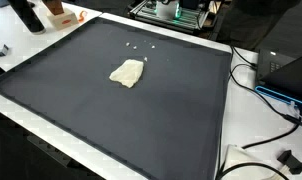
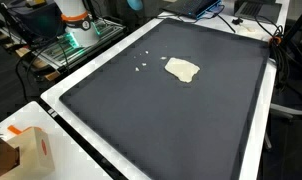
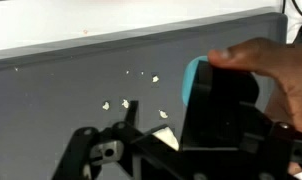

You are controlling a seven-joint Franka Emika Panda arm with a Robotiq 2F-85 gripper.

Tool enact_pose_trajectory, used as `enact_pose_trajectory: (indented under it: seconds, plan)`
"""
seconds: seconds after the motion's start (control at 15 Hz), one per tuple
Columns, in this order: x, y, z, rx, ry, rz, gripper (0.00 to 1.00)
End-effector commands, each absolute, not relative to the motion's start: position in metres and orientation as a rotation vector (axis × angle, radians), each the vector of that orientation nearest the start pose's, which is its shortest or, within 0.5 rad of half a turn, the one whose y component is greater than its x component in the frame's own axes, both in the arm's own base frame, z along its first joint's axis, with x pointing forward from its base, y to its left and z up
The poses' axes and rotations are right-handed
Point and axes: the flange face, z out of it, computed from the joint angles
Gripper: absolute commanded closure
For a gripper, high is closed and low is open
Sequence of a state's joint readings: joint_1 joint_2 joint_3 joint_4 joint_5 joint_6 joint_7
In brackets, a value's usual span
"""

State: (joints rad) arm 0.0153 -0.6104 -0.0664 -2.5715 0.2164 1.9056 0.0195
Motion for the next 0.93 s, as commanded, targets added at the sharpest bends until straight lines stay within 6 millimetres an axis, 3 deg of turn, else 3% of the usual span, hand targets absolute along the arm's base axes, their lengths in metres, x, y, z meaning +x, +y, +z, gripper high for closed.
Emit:
enact_pose_trajectory:
  seconds: [0.0,0.13,0.2,0.33,0.67,0.87]
  plan:
    - [0.3560,-0.0034,0.4597,-2.893,0.195,0.083,0.00]
    - [0.3554,-0.0043,0.4569,-2.895,0.189,0.079,0.02]
    - [0.3559,-0.0038,0.4581,-2.898,0.192,0.080,0.26]
    - [0.3540,-0.0030,0.4562,-2.895,0.193,0.074,0.30]
    - [0.3547,-0.0042,0.4547,-2.896,0.183,0.071,0.70]
    - [0.3525,-0.0056,0.4507,-2.869,0.197,0.061,0.74]
